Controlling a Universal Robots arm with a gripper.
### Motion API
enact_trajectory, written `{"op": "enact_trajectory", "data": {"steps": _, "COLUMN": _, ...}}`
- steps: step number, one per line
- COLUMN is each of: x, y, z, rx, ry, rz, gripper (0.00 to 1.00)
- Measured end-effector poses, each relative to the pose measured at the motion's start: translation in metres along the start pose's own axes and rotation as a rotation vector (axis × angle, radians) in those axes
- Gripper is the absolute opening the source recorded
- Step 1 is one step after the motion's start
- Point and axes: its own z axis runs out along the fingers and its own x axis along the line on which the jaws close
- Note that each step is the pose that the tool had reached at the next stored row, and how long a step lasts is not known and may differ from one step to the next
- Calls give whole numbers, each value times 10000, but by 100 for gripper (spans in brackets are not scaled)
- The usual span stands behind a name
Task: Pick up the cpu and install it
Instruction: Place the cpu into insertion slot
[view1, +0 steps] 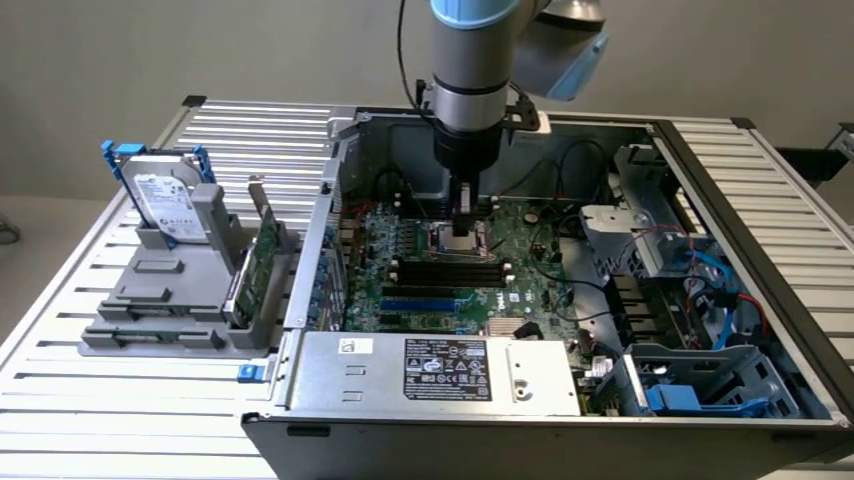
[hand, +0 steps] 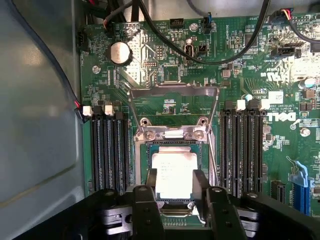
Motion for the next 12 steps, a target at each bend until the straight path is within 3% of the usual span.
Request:
{"op": "enact_trajectory", "data": {"steps": 7, "x": 10, "y": 95, "z": -102, "rx": 61, "ry": -3, "rz": 21, "gripper": 12}}
{"op": "enact_trajectory", "data": {"steps": 12, "x": 19, "y": 214, "z": -192, "rx": 150, "ry": -6, "rz": 27, "gripper": 11}}
